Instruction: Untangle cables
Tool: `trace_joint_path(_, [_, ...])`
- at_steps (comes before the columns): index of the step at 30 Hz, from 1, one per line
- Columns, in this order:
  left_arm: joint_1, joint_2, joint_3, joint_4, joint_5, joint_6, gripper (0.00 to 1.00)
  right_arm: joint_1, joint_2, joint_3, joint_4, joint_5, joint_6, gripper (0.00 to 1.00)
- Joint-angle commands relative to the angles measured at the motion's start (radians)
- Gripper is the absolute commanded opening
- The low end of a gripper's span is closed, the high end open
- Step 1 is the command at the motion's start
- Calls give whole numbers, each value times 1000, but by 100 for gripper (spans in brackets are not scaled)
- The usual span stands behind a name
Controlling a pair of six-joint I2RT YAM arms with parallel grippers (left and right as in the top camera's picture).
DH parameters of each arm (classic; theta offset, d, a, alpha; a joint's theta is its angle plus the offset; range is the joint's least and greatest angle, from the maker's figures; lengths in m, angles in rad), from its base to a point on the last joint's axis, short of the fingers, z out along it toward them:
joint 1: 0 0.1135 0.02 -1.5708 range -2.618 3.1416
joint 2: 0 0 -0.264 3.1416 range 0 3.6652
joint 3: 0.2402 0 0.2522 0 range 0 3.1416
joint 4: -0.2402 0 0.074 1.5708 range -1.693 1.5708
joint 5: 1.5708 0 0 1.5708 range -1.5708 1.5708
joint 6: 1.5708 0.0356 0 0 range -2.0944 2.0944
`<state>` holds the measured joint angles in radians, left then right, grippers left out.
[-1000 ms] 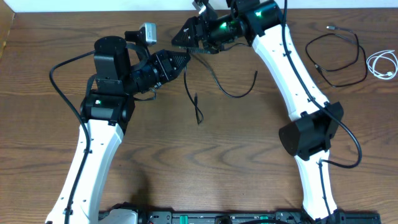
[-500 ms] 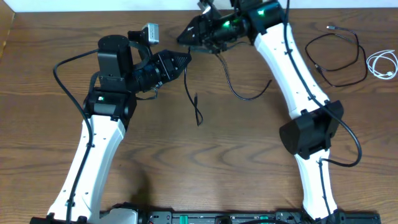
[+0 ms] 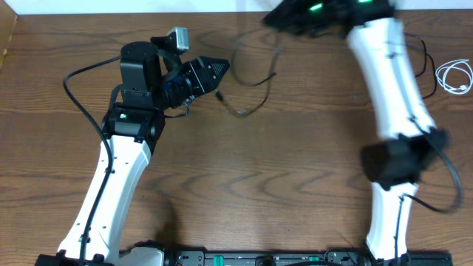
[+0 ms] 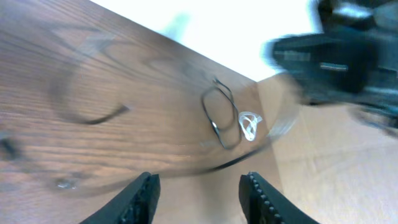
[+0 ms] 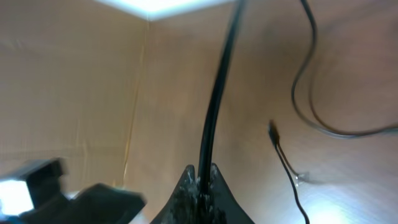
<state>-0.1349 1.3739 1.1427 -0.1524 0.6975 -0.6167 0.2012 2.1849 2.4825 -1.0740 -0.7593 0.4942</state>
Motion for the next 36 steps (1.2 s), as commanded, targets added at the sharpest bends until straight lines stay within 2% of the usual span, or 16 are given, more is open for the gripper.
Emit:
trace_joint_path(1, [-1,-6,4,3,-156,14,47,-132,-226,17,3,31,-43,1])
trace_joint_path(7, [-1,-6,4,-17,-314,14,48,-420,-432,17,5,22,-43,1])
trace_joint_path(11, [-2,-3,4,-48,-402,14,48,-578,-503,17,-8,-23,-43,1])
trace_joint_path(17, [-7,-1,4,-46,-397,6,48,-808,-514,16,-171,-5,-159,1])
trace_joint_path(19, [-7,4,4,-32,-397,6,48,-859,-489,16,-284,106,-249,1])
trace_joint_path(20, [-7,7,4,-24,-397,6,48,-864,-482,16,-313,151,-270,1])
trace_joint_path(23, [-7,40,4,17,-396,5,48,-868,-424,16,-409,449,-305,1])
trace_joint_path(28, [-9,57,4,23,-392,-17,48,-868,-333,16,-381,559,-298,1])
trace_joint_path(35, [-36,57,4,23,-393,-16,48,-868,-179,16,-365,742,-198,1])
trace_joint_path(36, [-42,57,4,23,-393,-16,48,-868,-151,16,-364,742,-192,11])
